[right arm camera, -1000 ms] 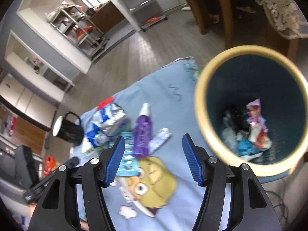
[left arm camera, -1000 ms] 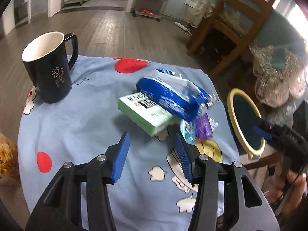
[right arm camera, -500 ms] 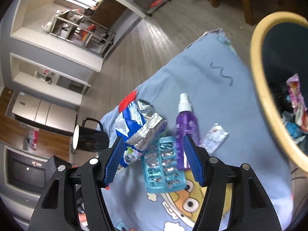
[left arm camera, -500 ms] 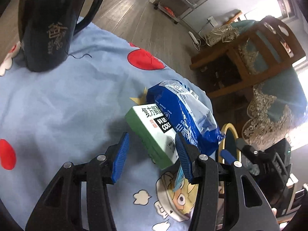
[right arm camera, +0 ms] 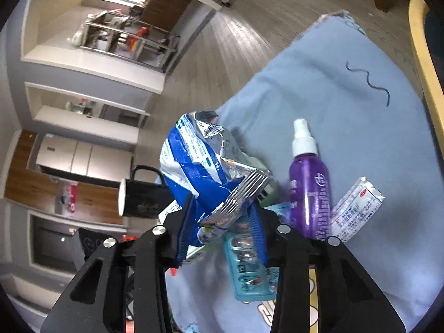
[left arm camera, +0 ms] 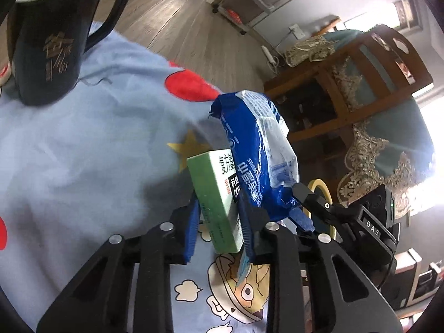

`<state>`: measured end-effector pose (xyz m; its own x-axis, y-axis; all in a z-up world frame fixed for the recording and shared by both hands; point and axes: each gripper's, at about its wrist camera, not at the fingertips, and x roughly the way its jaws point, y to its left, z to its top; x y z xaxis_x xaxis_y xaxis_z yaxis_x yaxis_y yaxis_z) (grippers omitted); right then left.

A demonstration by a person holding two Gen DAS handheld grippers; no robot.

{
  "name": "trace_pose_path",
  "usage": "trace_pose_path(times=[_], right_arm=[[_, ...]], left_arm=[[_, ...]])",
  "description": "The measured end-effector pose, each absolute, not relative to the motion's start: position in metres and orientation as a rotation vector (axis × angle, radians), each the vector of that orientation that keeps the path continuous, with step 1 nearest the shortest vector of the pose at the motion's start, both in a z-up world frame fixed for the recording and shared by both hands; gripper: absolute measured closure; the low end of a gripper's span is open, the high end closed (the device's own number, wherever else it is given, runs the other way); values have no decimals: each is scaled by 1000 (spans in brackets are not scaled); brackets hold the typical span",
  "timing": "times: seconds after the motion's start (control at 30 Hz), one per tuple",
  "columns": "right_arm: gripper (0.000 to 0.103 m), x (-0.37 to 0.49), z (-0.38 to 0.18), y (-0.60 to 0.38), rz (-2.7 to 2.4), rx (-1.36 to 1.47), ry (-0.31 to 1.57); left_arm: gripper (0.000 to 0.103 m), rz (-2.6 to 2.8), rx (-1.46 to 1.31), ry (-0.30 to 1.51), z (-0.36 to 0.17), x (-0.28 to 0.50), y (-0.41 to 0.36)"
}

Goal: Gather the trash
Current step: 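Grasp the green medicine box with the left gripper while the right grasps the blue snack bag, then carry the green box and blue snack bag over the bin with both grippers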

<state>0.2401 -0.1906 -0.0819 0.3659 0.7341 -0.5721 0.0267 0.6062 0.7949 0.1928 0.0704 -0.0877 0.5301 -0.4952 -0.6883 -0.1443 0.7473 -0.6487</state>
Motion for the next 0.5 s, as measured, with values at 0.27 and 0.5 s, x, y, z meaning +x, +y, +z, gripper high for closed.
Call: trace_pose_path(times=[0.27,0.5], right_arm=[[78,226,-56,-212,532,806,1024],[85,208,-36,-230,501,727,982]], left_arm=[[84,-239,-549,928,-43,175,63],[86,-215,-378,865,-6,155,57]])
